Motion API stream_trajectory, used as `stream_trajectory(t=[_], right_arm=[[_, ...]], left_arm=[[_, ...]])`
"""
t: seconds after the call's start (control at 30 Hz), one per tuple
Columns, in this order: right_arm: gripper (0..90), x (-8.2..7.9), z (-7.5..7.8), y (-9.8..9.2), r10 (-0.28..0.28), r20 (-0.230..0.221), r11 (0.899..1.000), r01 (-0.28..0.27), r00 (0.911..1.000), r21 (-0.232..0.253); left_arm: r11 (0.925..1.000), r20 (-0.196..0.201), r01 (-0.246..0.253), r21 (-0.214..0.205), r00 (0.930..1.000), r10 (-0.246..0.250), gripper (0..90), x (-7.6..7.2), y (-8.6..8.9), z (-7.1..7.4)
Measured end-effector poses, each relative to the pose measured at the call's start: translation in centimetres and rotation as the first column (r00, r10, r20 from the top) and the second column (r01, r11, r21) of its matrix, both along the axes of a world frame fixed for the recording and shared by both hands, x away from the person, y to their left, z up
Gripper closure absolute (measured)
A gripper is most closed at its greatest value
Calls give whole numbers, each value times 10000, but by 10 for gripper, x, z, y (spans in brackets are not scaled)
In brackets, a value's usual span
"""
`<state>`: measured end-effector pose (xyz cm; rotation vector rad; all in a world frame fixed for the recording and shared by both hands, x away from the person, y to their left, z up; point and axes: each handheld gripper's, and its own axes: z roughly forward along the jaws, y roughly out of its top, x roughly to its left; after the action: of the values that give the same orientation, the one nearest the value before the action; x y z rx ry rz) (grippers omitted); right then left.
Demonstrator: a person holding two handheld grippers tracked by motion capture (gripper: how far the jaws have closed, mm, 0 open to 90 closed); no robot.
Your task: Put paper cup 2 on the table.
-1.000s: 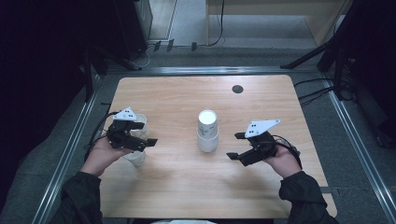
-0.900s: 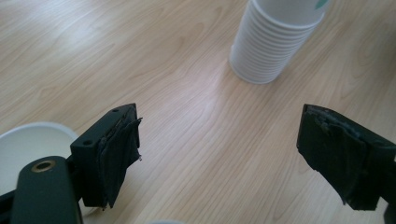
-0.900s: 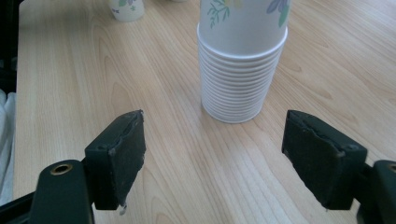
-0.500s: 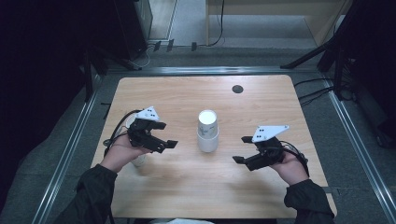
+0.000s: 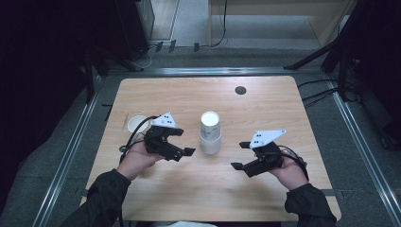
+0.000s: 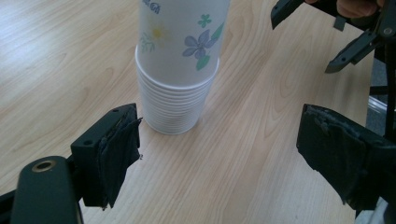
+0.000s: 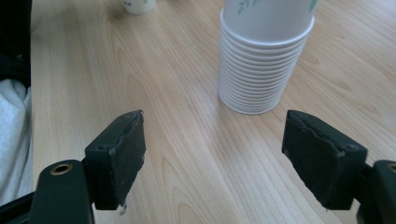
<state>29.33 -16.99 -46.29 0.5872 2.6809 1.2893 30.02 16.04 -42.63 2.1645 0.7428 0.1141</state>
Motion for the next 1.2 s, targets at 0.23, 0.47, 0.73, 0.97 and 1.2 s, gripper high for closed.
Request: stream_trajectory(t=[0.23,0.47,0.73,0.97,1.2], right_arm=[[218,-3,-3,11,258,-101,9995,-260,9996,-163],[208,-7,-4,19,396,-173,9992,-396,9991,8],[209,-9,-6,25,674,-158,9975,-678,9976,-219],[209,-10,-8,26,749,-184,9967,-755,9970,-295],[209,-10,-9,27,828,-215,9955,-837,9963,-449]], left_arm=[[9983,520,-323,-476,9980,347,137,-5,-6,-2],[9991,424,-257,-324,9987,271,138,-9,-17,-11],[9979,-149,-151,-624,9998,141,138,-14,-27,-27],[9997,-220,136,-184,9997,-140,139,-14,-33,-36],[9988,-105,457,150,9989,-456,140,-16,-36,-41]])
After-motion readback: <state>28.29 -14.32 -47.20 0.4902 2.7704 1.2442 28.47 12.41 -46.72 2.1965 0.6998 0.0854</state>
